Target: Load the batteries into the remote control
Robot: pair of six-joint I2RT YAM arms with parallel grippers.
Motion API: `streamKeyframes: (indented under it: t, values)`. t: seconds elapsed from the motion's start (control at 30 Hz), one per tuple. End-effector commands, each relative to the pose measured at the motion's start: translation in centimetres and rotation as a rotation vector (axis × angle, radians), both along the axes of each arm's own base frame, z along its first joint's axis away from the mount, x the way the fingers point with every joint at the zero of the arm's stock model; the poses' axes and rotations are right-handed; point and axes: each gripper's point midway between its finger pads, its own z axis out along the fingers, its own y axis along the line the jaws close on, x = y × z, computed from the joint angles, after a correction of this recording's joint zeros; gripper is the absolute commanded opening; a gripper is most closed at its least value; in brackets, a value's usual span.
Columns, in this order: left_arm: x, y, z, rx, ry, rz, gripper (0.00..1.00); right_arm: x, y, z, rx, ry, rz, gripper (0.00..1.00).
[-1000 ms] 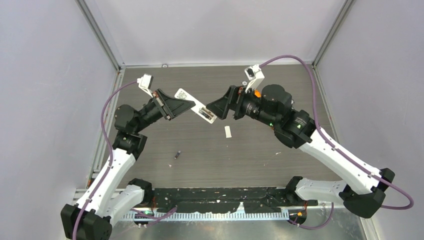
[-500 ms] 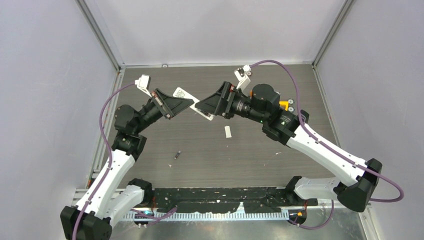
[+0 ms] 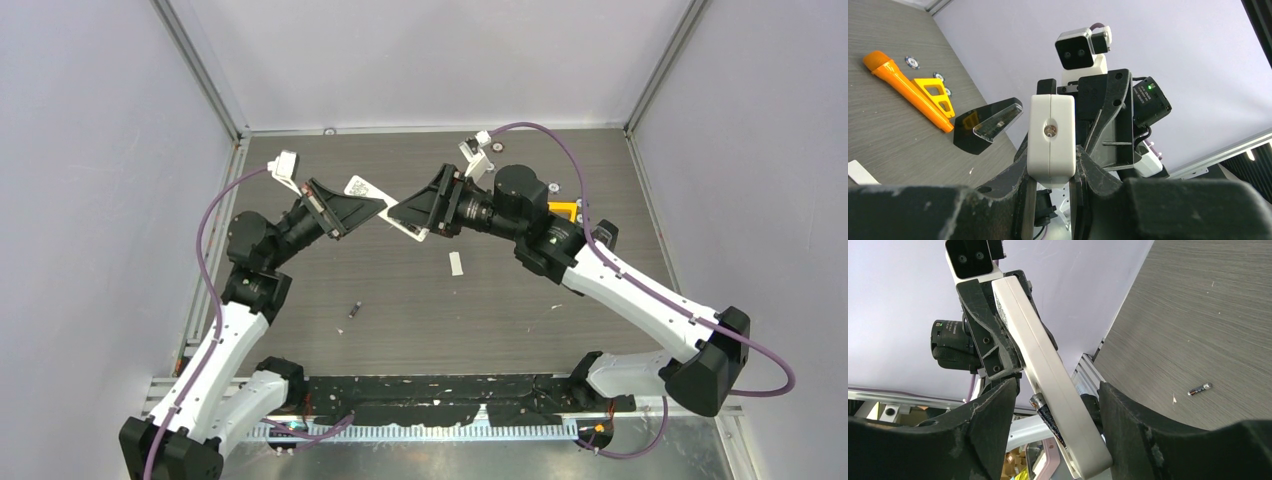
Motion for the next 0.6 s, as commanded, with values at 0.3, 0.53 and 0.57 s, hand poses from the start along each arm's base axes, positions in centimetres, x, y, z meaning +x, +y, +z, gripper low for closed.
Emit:
streamKeyframes:
  t: [0.3,0.53,0.57]
  values:
    - [0.6,0.5,0.8,0.012,0.000,0.055,0.00,-0.6,0.1,2.5,0.078,-0.061,0.055,0.58]
    - [1.2,0.6,0.2,0.015,0.051,0.077,0.00,-0.6,0.2,2.3,0.076,-0.061,0.064,0.52]
    - [1.2,0.6,0.1,0.014,0.058,0.081,0.00,-0.7,0.2,2.3,0.077,-0.061,0.065,0.51]
